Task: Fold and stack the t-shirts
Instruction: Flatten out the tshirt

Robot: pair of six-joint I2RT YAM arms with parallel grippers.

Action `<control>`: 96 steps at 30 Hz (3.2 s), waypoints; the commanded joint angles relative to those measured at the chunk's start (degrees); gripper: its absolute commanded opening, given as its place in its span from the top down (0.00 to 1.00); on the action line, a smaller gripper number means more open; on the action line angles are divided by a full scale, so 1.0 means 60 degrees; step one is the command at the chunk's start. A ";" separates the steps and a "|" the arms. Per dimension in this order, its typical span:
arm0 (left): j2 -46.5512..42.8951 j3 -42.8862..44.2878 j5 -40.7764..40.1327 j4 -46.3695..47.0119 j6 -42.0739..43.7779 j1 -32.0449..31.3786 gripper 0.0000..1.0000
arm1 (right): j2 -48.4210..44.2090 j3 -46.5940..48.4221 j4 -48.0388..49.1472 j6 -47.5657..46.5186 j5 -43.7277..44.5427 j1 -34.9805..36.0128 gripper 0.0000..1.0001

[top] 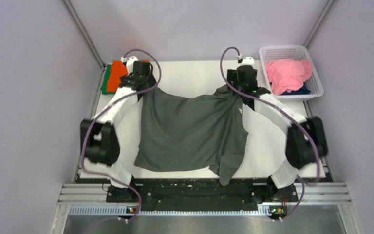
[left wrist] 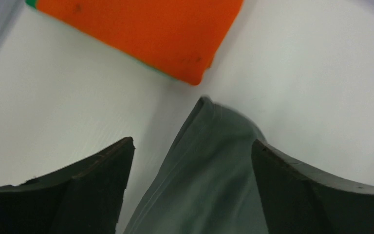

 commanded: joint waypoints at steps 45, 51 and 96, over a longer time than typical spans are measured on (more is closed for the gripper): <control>0.2597 0.1191 0.5243 -0.0503 -0.0986 -0.0325 0.01 | 0.2520 0.1121 -0.1097 0.1917 -0.2401 -0.2074 0.03; -0.0097 -0.0333 0.4109 -0.0677 -0.1090 -0.0609 0.01 | 0.0349 0.0244 -0.1422 0.1671 -0.2968 -0.2056 0.01; -0.3331 -0.6991 0.1963 -0.0886 -0.5068 -0.0535 1.00 | -0.5118 -0.4774 -0.5858 0.2698 -0.2092 0.3012 0.35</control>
